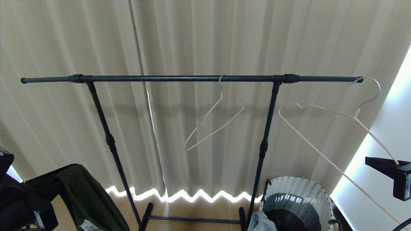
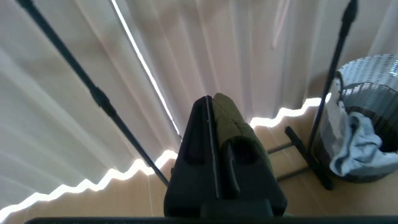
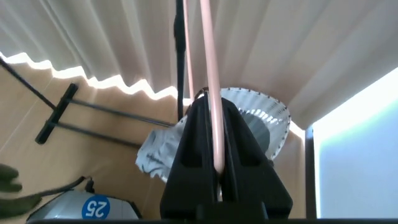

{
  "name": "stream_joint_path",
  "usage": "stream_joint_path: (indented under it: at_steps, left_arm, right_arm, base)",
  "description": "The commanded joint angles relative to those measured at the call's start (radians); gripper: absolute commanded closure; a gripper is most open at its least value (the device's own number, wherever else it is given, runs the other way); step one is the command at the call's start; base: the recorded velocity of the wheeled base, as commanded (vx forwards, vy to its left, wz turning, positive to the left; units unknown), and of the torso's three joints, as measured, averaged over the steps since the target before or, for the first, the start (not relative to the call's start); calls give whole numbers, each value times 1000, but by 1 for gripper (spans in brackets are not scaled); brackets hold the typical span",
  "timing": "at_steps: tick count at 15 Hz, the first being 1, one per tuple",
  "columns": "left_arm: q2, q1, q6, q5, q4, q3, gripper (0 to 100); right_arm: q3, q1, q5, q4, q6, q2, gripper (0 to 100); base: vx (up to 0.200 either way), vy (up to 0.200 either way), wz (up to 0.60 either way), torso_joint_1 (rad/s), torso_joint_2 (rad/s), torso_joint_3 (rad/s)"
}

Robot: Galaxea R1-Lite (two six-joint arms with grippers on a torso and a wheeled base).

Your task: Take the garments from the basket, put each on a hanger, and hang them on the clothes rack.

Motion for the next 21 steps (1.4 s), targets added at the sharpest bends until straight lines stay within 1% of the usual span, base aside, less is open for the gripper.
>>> stream_joint_path:
  at_steps: [1,7,21]
  left_arm:
    - [1,0,0,0,-1,-1,100]
    - [-14,0,0,0,-1,-1,100]
    - [-13,0,0,0,1,1,100]
  right_arm:
    - [1,0,1,-4,0,0,100]
    - [16,10,10,-5,4,0,100]
    - [23,10,10,-5,1,-2,100]
  base:
    - [0,0,0,0,0,0]
    - [0,0,0,0,0,0]
    - [0,200,0,3,4,2]
